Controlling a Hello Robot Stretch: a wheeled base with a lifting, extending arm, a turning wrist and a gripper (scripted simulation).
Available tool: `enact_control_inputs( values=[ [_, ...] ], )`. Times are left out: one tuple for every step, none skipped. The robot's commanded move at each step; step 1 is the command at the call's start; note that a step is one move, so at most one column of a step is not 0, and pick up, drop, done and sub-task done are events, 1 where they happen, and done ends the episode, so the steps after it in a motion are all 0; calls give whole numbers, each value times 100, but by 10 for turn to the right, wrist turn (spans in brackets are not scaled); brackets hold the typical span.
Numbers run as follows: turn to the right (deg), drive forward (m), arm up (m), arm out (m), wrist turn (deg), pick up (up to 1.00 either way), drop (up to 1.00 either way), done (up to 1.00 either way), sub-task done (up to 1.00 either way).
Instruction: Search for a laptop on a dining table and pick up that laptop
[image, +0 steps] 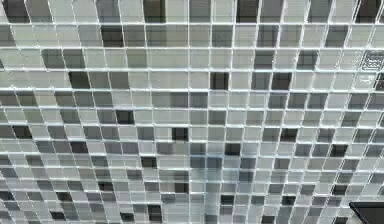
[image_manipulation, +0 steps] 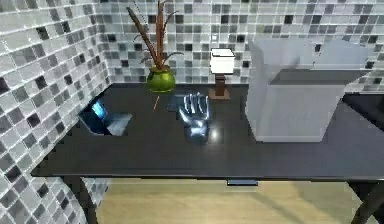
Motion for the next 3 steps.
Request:
enact_control_inputs(
  values=[
    [-210, 0, 0, 0, 0, 0, 0, 0, 0],
    [450, 0, 0, 0, 0, 0, 0, 0, 0],
    [450, 0, 0, 0, 0, 0, 0, 0, 0]
  ],
)
